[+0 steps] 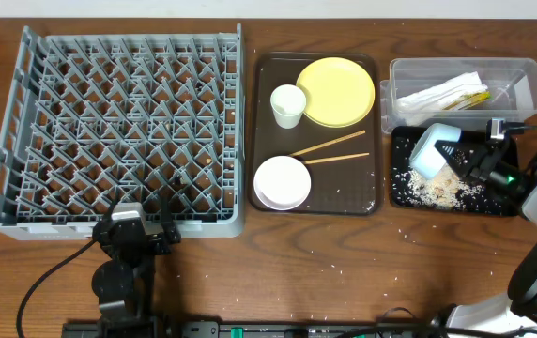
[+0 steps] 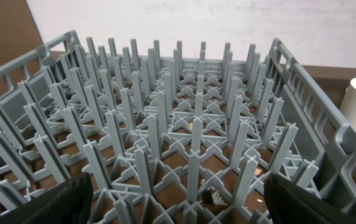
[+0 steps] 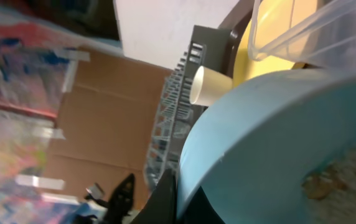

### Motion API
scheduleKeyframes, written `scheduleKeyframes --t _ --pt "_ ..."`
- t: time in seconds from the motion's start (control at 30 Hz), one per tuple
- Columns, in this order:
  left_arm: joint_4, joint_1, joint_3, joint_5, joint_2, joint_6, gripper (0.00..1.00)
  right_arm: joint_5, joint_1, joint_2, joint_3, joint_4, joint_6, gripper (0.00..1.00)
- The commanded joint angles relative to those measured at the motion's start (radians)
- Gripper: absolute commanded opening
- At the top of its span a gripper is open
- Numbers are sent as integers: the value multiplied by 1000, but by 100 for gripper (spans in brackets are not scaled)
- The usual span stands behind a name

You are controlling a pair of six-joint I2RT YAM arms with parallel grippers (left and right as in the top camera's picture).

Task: Sort waste into correct bins and load items into the dishwasher
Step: 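Tip the blue bowl over the black tray to dump the rice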

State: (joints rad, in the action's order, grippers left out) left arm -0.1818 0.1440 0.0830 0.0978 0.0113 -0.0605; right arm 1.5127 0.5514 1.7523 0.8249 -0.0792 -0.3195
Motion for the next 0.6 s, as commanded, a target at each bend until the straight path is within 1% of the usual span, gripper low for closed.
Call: scheduleKeyframes --t 0.0,0.1,0.2,0.33,0.4,0.57 --pt "-10 3 -25 -11 -5 -14 89 47 5 -3 0 39 -218 1" --pt "-10 3 -25 -11 -5 -14 89 46 5 -8 0 74 -273 1" --pt "-10 3 -25 -11 -5 -14 89 47 4 -10 0 77 -367 1" --pt "-10 3 -25 -11 -5 -14 89 24 6 -13 0 96 -373 1" --pt "-10 2 -25 -11 -5 -14 89 47 6 -14 0 100 -415 1" --pt "-10 3 -25 -11 -5 -14 89 40 6 -21 0 145 -408 1"
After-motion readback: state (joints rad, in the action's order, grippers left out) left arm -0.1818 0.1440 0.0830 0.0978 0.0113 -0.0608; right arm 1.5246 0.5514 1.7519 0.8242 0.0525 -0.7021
